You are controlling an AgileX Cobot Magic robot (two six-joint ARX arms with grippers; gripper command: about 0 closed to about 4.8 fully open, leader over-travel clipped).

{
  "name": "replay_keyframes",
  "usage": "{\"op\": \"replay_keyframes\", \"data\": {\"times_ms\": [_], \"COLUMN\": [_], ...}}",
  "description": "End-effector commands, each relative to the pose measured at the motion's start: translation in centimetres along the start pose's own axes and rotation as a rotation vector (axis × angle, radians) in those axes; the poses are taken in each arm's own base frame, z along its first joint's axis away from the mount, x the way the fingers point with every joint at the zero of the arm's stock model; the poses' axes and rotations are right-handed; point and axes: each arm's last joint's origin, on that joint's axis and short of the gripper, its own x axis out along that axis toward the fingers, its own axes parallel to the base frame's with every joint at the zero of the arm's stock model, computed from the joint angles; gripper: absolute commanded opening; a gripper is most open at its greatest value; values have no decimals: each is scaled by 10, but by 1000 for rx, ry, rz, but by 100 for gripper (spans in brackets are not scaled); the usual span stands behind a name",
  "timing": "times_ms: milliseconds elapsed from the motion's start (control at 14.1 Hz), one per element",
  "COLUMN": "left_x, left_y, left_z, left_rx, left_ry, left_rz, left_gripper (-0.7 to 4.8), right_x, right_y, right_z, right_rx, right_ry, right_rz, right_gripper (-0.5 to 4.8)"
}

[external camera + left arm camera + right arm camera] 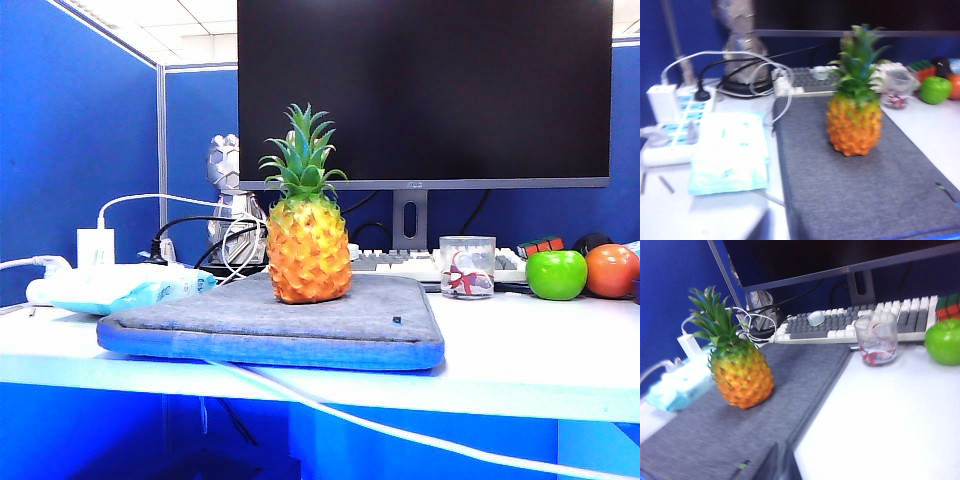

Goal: Pick up the pineapple and place it above the gray bag.

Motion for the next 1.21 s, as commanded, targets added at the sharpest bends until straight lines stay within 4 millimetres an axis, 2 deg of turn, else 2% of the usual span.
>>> {"op": "replay_keyframes", "data": {"times_ms": [71, 498, 711, 924, 1066, 1208], "left_x": [0, 8, 13, 13, 13, 13], "left_y": [-1, -1, 0, -1, -2, -2], "left_z": [2, -19, -45, -44, -43, -43], "left_rx": [50, 65, 62, 64, 74, 75], "left_ry": [-19, -52, -27, -44, -56, -62], "left_rz": [-33, -36, -34, -46, -100, -104], "left_gripper": [19, 17, 24, 28, 62, 62], "right_x": [-3, -2, -1, -1, -1, -1], "right_y": [3, -3, -8, -7, -7, -7], "right_z": [5, -19, -33, -32, -32, -32], "right_rx": [-61, -46, -41, -38, -8, 3], "right_ry": [-50, -25, -12, -20, -21, -21], "right_rz": [6, -34, -35, -21, -19, -16], "right_gripper": [-5, -5, -4, -1, -1, -1]}}
